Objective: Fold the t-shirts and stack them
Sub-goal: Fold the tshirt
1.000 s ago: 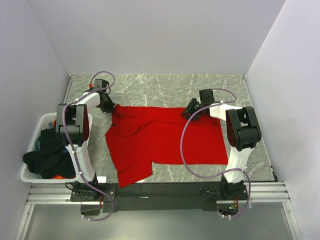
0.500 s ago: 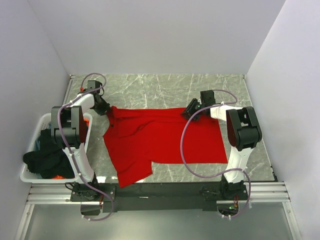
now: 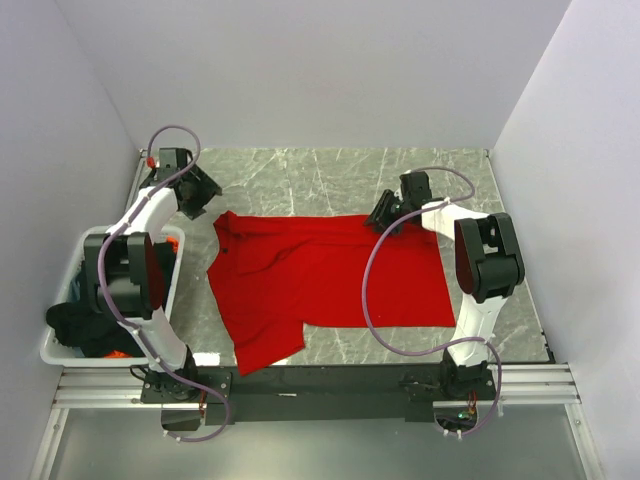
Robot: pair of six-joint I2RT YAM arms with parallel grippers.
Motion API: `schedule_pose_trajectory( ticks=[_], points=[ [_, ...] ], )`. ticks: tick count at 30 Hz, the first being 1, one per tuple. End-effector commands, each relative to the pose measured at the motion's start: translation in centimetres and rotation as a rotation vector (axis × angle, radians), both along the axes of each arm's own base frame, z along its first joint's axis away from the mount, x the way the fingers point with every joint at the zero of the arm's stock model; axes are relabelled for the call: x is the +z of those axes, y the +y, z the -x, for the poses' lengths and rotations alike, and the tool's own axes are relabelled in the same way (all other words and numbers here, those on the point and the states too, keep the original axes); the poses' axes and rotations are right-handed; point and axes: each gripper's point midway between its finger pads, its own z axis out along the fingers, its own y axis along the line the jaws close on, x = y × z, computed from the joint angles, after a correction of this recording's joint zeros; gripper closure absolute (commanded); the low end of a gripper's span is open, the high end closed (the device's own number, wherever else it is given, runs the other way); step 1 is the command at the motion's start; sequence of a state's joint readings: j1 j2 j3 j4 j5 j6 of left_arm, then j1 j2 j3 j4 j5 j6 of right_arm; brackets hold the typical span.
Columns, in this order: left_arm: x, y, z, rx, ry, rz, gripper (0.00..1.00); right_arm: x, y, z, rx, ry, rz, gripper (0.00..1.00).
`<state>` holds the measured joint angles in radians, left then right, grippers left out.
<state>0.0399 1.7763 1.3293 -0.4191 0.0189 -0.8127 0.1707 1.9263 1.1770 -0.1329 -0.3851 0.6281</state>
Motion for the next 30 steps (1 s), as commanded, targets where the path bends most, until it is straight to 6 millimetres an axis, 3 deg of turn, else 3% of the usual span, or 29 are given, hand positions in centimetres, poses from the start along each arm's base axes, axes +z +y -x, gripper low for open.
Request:
schedule_pose_trajectory(
  ticks=[1, 8, 16, 22, 30],
  points=[
    [1.4, -1.7, -0.3, -0.053, -0.050, 0.030, 0.31, 3.9, 0.1, -1.7, 0.030, -0.114, 0.016, 0.55],
    [-1.3, -3.8, -1.0, -0.149, 0.029, -0.029, 0.44, 3.6, 0.1, -2.2, 0.028, -0.107, 0.029, 0.56],
    [-3.5, -4.0, -1.9, -0.172, 0.094, -0.079, 0.53, 2.6, -0.7, -3.1, -0.024, -0.084, 0.050, 0.56],
    [-4.7, -2.9, -2.2, -0.143, 0.117, -0.132, 0.60, 0.8, -1.1, -3.8, -0.060, -0.048, 0.062, 0.56],
    [-6.3, -2.7, -1.8, -0.143, 0.134, -0.137, 0.87, -0.7, -1.6, -4.1, -0.100, -0.011, 0.062, 0.57]
  ],
)
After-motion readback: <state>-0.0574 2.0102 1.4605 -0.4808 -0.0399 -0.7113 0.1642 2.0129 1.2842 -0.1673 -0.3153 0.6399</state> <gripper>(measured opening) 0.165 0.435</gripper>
